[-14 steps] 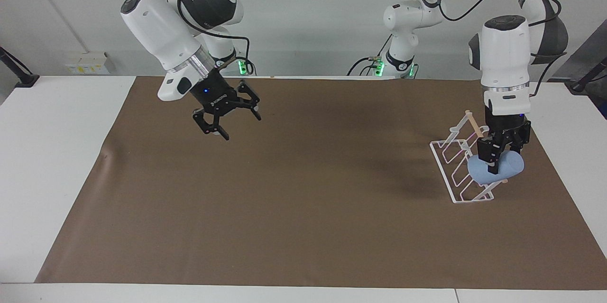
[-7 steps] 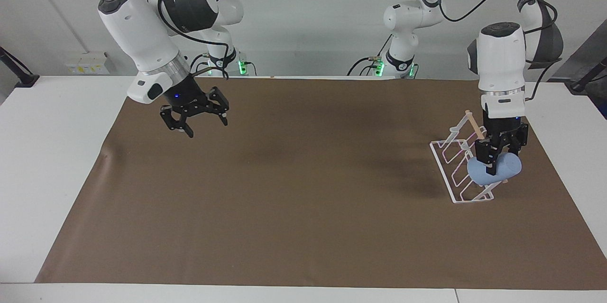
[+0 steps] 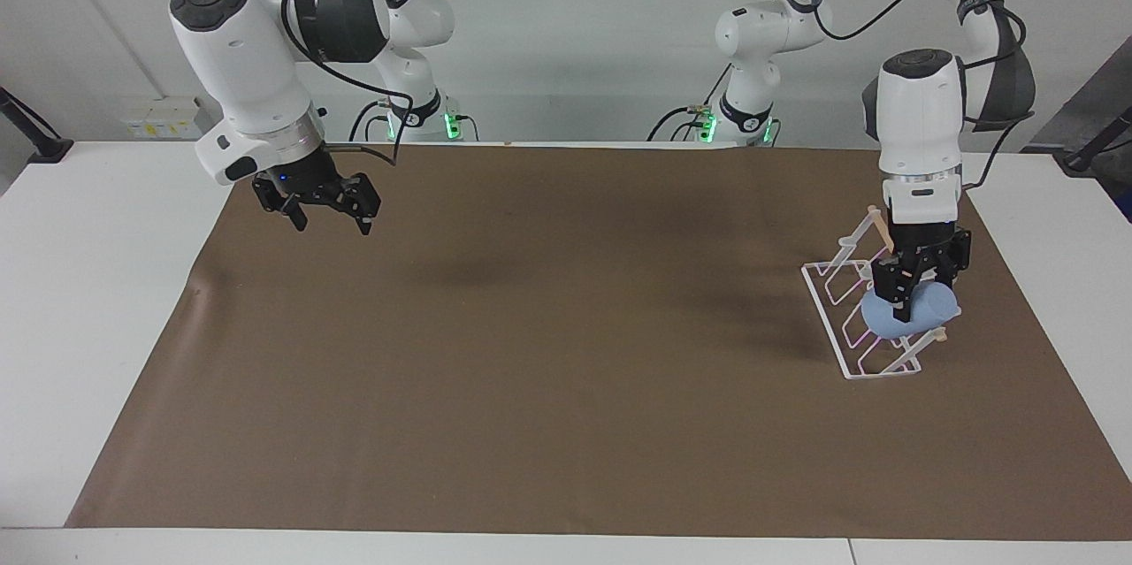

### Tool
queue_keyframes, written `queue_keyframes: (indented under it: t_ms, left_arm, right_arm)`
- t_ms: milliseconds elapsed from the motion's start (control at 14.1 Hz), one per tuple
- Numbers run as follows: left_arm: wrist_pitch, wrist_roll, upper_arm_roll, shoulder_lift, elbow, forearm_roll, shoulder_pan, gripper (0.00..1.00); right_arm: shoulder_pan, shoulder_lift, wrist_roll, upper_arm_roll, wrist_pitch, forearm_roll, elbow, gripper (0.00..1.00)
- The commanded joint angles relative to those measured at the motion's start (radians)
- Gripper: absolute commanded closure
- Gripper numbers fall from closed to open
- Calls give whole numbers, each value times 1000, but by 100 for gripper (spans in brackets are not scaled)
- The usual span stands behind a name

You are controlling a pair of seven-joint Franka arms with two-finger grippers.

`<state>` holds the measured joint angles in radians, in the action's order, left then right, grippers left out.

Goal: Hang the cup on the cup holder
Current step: 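Carry the cup over the rack with the left gripper while the right gripper withdraws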

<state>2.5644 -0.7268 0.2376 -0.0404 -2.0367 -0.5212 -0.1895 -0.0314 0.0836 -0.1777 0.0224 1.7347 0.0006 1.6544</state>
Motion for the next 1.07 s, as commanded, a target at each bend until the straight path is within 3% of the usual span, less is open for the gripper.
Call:
queue_keyframes:
  t_ms: [0,569,782,996]
  left_arm:
    - [22,4,3,37,-42,-22,-12,0]
    - [-33,27,14,27,-17,13,5,0]
    - [-152,46,23,25,32,146,62,0]
    - [-370,140,25,43,130,259,106,0]
  right_arm:
    - [4,16,-28,5,-63,-40,-60,0]
    - [-1,7,154,-44,-95,-67,-71,0]
    - [-1,5,201,-94,-95,-7,-70,0]
    - [-4,5,193,-105,-72,13,-59,0]
